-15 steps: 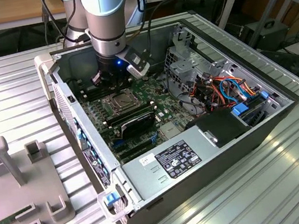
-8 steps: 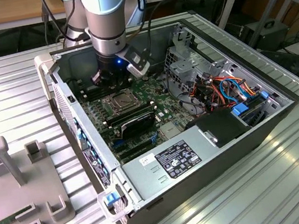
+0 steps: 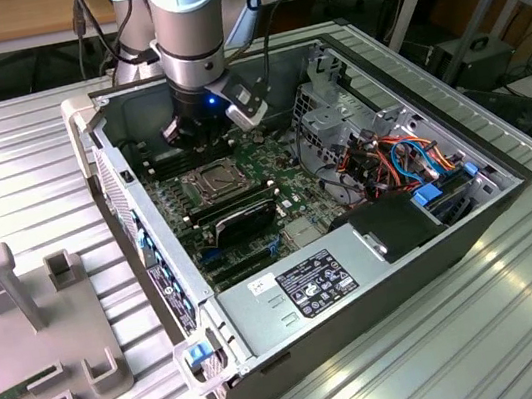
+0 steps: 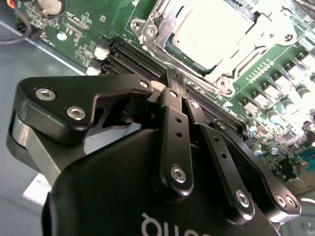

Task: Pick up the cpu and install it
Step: 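Install the first cpu locking lever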

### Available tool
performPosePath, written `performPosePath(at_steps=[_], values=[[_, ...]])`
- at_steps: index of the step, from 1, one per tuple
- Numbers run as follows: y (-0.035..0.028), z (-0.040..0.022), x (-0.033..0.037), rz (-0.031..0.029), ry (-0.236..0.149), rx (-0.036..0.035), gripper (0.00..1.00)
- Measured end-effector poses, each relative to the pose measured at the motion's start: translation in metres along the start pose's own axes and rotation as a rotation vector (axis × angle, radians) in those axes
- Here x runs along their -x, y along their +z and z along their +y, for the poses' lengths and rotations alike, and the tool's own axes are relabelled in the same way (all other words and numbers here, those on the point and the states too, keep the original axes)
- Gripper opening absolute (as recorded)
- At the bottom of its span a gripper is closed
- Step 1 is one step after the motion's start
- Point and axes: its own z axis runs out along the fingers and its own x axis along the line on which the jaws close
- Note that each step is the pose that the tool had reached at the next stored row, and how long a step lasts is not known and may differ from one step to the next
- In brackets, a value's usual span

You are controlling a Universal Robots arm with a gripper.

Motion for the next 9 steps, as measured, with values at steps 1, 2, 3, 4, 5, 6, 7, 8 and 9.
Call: performPosePath(at_steps=[1, 2, 3, 4, 5, 6, 7, 8, 9], values=[[-0.0025, 0.0003, 0.0004, 0.0001, 0.0, 0.0, 0.11], [-0.0048, 0.0006, 0.0008, 0.0, 0.0, 0.0, 0.11], [-0.0065, 0.0009, 0.0011, -0.0001, 0.0, 0.0001, 0.11], [-0.0095, 0.0014, 0.0017, -0.0002, 0.0, 0.0001, 0.11], [-0.0114, 0.0017, 0.0019, -0.0002, 0.0, 0.0, 0.11], [-0.0132, 0.002, 0.0022, -0.0002, 0.0, -0.0001, 0.11], [-0.0153, 0.0023, 0.0026, -0.0002, 0.0, 0.0, 0.11], [-0.0163, 0.0025, 0.0028, -0.0002, 0.0, 0.0, 0.11], [-0.0165, 0.0025, 0.0028, -0.0003, 0.0, 0.0001, 0.11]])
